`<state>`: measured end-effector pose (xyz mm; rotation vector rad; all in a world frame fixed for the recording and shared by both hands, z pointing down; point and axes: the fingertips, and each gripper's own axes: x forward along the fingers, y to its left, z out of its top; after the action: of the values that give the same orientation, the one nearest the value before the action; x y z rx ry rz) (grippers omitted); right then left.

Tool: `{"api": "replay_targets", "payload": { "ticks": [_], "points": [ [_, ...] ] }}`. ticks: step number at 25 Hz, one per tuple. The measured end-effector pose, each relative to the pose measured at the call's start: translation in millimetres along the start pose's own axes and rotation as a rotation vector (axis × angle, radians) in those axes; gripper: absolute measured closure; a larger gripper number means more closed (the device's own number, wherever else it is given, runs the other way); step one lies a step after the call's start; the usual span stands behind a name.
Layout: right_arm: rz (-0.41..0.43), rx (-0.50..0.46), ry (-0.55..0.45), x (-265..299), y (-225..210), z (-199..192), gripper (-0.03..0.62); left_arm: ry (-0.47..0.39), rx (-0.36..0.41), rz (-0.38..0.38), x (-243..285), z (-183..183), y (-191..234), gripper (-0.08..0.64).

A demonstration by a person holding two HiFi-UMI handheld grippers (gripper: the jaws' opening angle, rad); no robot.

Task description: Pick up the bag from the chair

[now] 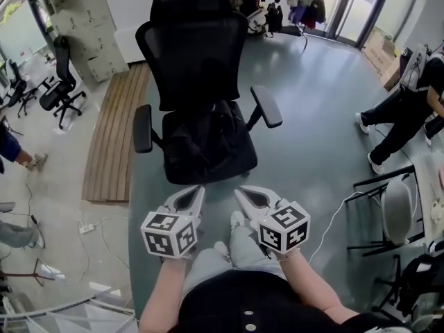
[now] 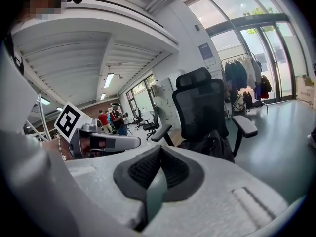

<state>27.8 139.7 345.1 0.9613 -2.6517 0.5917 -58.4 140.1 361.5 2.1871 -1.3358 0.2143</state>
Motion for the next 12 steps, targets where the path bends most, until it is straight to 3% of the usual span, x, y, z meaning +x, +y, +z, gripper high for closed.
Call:
{"api": "replay_targets", "payload": {
  "ticks": [12],
  "points": [
    [0.019, 0.004, 0.009, 45.6, -30.7, 26.1, 0.594, -0.006, -0.022, 0.031, 27.3, 25.1, 32.8, 0.543]
  ]
}}
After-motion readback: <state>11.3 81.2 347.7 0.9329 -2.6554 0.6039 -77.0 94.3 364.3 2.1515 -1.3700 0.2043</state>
